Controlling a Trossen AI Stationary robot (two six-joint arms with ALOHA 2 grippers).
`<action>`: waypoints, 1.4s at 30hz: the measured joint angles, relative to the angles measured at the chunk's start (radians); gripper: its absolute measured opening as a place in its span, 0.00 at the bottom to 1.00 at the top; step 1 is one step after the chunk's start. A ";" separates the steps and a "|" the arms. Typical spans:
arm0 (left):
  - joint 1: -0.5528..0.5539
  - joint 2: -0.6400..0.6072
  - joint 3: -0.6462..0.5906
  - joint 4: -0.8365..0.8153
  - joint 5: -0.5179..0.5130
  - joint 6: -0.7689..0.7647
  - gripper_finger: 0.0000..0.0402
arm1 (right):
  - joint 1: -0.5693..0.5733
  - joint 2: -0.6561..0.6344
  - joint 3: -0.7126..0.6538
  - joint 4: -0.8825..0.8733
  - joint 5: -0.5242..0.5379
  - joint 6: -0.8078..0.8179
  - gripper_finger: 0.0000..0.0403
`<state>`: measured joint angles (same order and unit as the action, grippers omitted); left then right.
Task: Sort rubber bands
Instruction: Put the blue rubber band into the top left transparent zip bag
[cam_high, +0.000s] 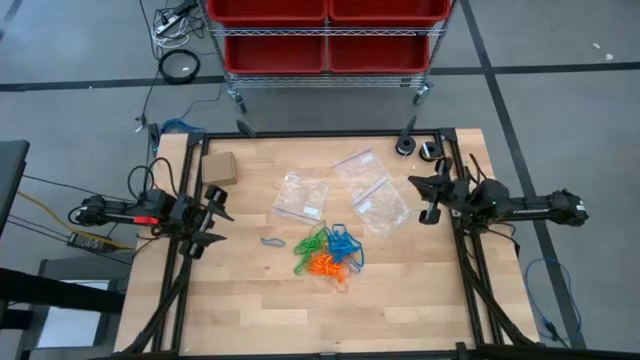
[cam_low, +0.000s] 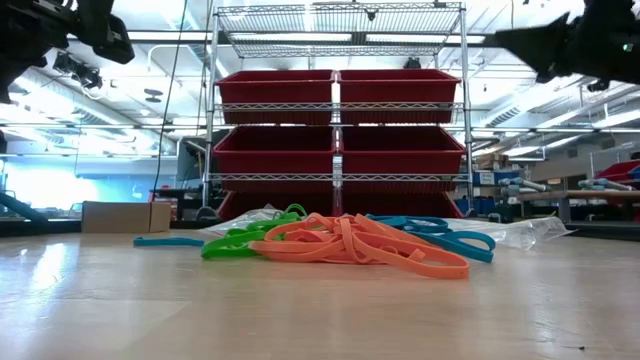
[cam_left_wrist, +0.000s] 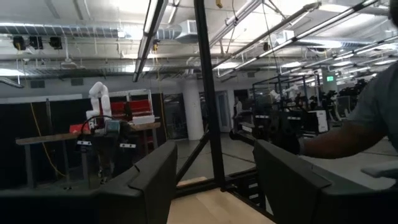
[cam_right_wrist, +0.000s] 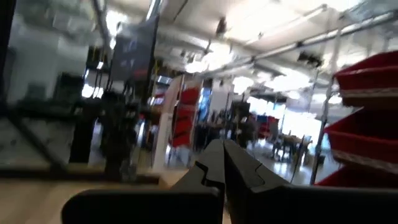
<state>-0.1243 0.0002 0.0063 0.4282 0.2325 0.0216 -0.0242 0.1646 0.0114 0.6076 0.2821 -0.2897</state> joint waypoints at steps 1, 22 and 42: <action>0.000 0.000 0.000 0.016 0.000 -0.002 0.55 | 0.000 0.000 0.000 0.036 0.006 0.000 0.00; 0.000 0.000 0.000 0.101 -0.004 -0.109 0.55 | -0.005 0.000 0.000 0.172 -0.073 0.230 0.00; 0.000 0.000 0.000 0.238 -0.169 -0.110 0.55 | -0.005 0.000 0.000 0.230 -0.075 0.302 0.00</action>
<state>-0.1242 0.0002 0.0067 0.6657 0.0639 -0.0881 -0.0288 0.1650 0.0115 0.8371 0.2070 0.0126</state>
